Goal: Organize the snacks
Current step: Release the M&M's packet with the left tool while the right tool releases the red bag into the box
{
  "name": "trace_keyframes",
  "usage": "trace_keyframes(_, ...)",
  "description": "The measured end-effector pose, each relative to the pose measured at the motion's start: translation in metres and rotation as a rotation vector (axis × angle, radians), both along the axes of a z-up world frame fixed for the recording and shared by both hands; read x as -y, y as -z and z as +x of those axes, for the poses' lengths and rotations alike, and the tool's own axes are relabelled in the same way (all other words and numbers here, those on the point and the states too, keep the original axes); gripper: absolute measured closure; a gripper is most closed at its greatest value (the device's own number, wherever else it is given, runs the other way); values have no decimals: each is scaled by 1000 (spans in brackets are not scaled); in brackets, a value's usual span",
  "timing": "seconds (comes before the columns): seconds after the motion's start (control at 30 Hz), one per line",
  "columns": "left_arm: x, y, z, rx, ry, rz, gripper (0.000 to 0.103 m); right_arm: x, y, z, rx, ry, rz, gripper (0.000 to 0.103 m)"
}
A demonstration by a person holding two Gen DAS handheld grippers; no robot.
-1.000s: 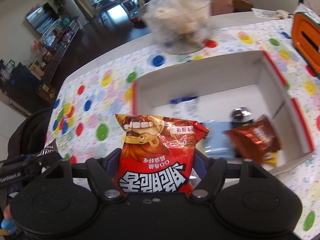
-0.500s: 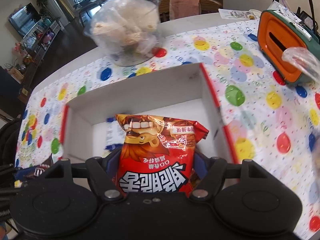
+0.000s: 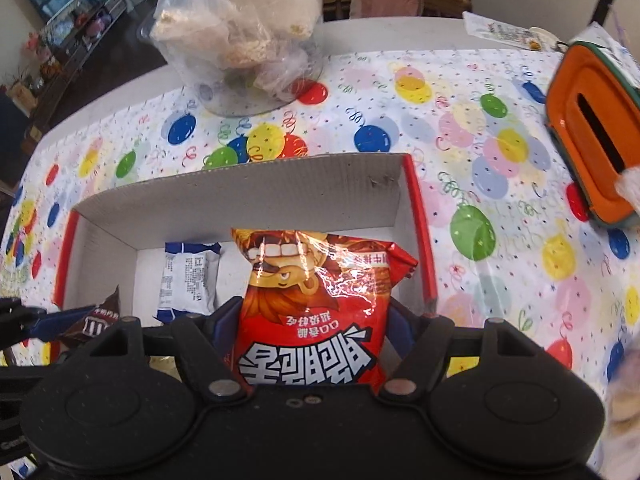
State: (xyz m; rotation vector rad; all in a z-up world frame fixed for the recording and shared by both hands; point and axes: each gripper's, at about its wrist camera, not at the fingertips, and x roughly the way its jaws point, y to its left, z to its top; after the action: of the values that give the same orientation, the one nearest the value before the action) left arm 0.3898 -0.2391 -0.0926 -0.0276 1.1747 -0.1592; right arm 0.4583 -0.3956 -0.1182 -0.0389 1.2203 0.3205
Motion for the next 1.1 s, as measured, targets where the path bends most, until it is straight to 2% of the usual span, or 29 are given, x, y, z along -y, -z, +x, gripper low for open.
trace_keyframes(0.4, 13, 26, 26, -95, 26, 90, 66, -8, 18, 9, -45, -39, -42, 32)
trace_keyframes(0.63, 14, 30, 29, -107, 24, 87, 65, -4, 16, 6, -52, -29, -25, 32)
trace_keyframes(0.73, 12, 28, 28, -99, 21, 67, 64, 0, 12, 3, -48, -22, -5, 29)
trace_keyframes(0.87, 7, 22, 23, -71, 4, 42, 43, 5, 3, -4, -32, -20, 19, 26)
trace_keyframes(1.1, -7, 5, 8, -8, -21, -15, 42, 13, -15, -23, 0, -19, 70, 22)
